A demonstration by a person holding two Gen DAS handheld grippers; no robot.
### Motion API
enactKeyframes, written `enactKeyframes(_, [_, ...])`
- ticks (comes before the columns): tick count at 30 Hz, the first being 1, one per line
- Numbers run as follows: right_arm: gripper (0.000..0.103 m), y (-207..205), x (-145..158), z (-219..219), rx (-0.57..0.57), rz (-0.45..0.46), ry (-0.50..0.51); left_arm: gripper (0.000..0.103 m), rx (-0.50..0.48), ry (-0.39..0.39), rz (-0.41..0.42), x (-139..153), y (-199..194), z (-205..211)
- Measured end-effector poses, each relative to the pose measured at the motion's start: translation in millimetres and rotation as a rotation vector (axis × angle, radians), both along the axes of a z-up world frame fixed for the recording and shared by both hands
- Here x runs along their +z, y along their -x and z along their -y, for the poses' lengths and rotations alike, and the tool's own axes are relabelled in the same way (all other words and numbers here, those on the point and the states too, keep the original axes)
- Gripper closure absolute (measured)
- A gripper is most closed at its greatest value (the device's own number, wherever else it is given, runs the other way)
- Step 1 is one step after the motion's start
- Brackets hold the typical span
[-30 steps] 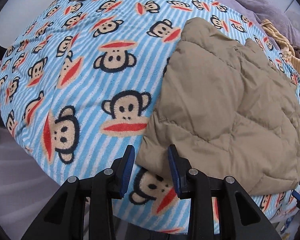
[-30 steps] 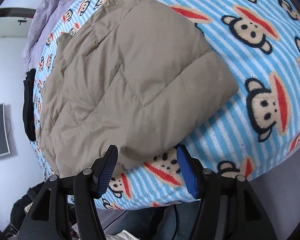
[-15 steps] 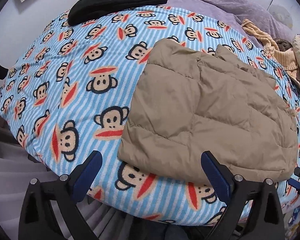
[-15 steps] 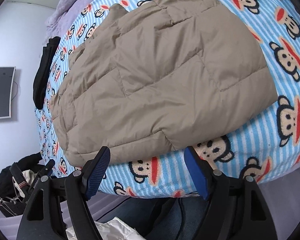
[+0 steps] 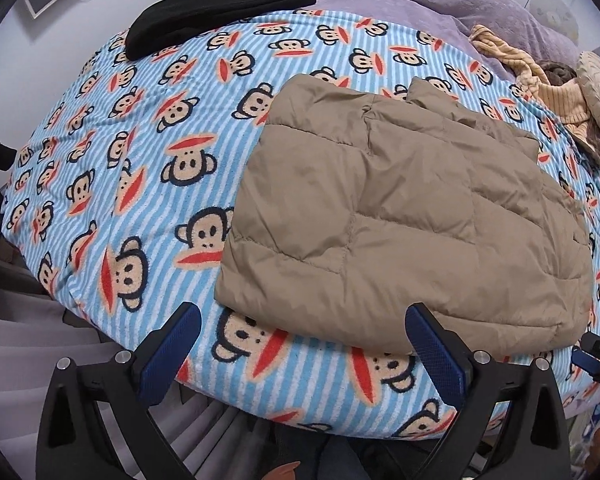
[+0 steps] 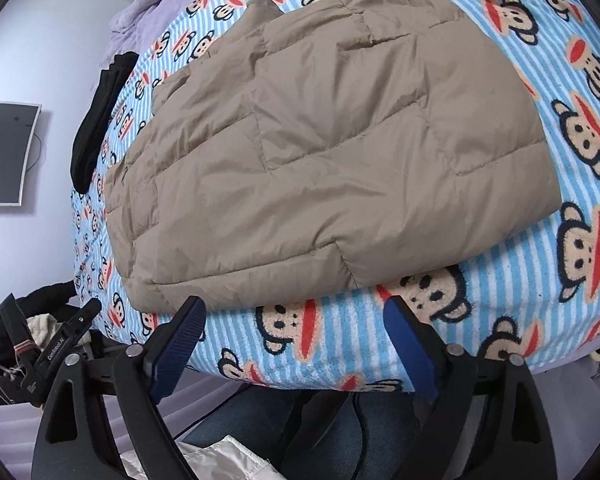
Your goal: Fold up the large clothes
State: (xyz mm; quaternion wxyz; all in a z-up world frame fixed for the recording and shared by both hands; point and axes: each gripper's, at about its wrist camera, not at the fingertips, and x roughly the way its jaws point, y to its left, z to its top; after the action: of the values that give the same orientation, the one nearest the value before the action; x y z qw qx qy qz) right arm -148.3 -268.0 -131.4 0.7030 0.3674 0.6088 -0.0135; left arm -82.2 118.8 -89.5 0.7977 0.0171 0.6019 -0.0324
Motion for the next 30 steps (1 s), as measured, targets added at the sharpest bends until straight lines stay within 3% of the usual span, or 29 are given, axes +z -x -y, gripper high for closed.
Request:
enactKeyframes(6, [0.000,-25,11,-23,0.008,0.039,0.052,0.001,-0.056,-0.001,0.000,-6,-21,-1])
enactKeyframes(17, [0.000,-66,-1,-82,-0.008,-0.035,0.045,0.001,-0.169,-0.005,-0.032,-32,-72,-22])
enactKeyframes(30, [0.000,-99,-3,-114,-0.051,-0.087,0.086,0.001,-0.212,0.162,-0.136,-64,-112,-41])
